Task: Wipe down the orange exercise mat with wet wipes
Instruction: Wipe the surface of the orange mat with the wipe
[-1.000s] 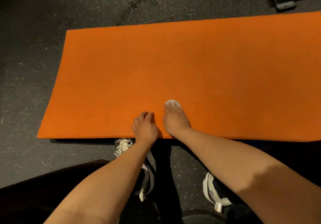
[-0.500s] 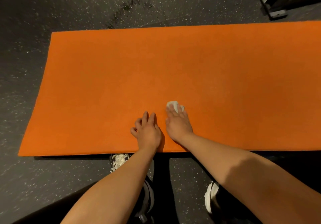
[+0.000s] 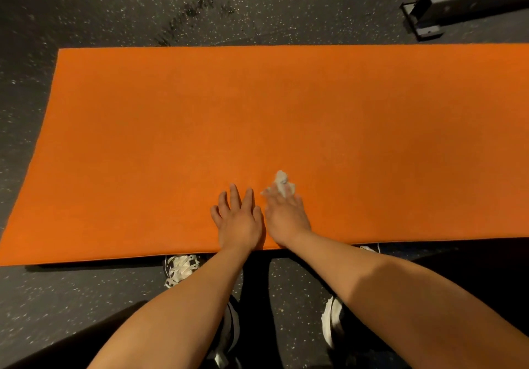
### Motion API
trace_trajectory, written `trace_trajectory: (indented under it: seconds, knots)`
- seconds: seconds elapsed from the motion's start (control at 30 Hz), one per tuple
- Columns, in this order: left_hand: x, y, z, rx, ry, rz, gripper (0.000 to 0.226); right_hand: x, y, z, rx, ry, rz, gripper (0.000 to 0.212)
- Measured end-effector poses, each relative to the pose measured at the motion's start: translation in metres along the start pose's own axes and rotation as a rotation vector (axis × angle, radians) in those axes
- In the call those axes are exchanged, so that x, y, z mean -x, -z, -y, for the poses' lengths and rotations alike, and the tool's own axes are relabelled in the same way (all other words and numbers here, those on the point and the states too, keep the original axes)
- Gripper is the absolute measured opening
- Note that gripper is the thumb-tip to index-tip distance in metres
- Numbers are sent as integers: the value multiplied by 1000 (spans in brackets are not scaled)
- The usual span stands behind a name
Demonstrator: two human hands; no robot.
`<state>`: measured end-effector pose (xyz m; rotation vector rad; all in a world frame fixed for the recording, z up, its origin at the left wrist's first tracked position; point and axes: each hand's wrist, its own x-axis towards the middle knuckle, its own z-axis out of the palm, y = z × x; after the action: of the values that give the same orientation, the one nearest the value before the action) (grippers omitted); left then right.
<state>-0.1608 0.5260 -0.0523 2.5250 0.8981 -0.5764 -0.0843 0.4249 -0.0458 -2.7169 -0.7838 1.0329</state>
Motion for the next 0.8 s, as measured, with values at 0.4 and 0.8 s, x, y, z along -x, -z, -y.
trace_trajectory:
  seconds: [0.4, 0.8]
  knots:
    - [6, -4, -5, -17, -49, 11, 54, 14, 8, -23, -18, -165, -43, 54]
    - [2, -2, -10, 48, -9, -33, 53, -12, 11, -40, -64, -160, 12, 61]
